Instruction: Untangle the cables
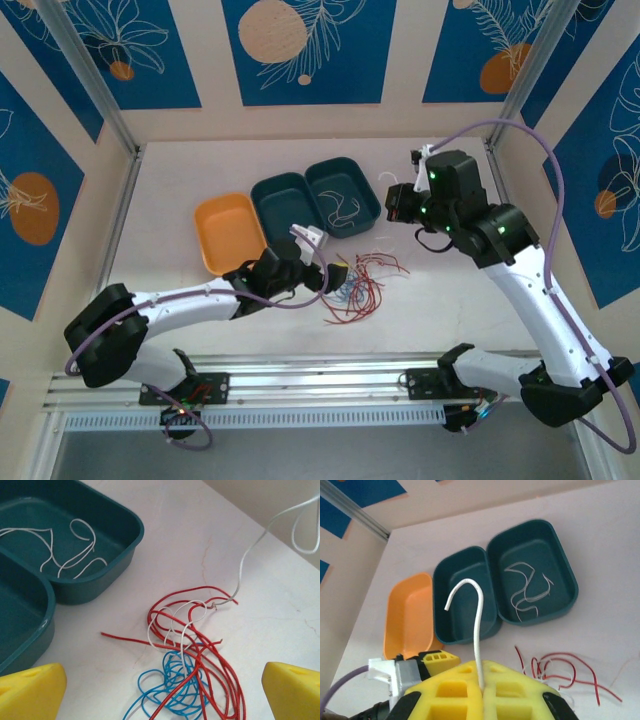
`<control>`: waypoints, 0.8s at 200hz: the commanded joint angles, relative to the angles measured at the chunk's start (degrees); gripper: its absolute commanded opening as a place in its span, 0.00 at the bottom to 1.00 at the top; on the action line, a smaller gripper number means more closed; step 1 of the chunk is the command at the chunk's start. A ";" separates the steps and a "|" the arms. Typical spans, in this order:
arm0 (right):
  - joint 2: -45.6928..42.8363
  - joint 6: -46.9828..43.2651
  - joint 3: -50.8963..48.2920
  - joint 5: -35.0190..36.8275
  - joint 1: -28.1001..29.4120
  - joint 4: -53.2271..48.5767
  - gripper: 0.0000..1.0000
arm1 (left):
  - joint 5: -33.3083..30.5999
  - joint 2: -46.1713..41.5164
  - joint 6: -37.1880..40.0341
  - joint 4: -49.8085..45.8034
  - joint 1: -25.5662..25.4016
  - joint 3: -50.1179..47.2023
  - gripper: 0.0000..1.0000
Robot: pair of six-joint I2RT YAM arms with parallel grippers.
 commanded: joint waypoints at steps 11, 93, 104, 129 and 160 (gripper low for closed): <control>2.73 -5.80 8.27 -2.39 0.51 -4.04 0.00 | 2.56 -0.80 1.20 4.65 0.44 0.01 1.00; 9.52 -13.69 27.14 -2.16 1.09 -8.09 0.00 | 3.52 -0.64 1.27 5.27 0.46 0.32 1.00; 10.26 -14.52 29.42 -2.22 1.31 -8.42 0.00 | 4.07 -0.58 1.35 6.02 0.40 0.32 1.00; 11.48 -15.30 32.70 -2.44 1.75 -8.62 0.00 | 7.22 -0.33 3.69 8.99 0.46 1.38 0.93; 12.33 -15.76 34.23 -2.79 2.43 -8.20 0.00 | 8.63 2.39 9.72 16.54 0.48 2.10 0.85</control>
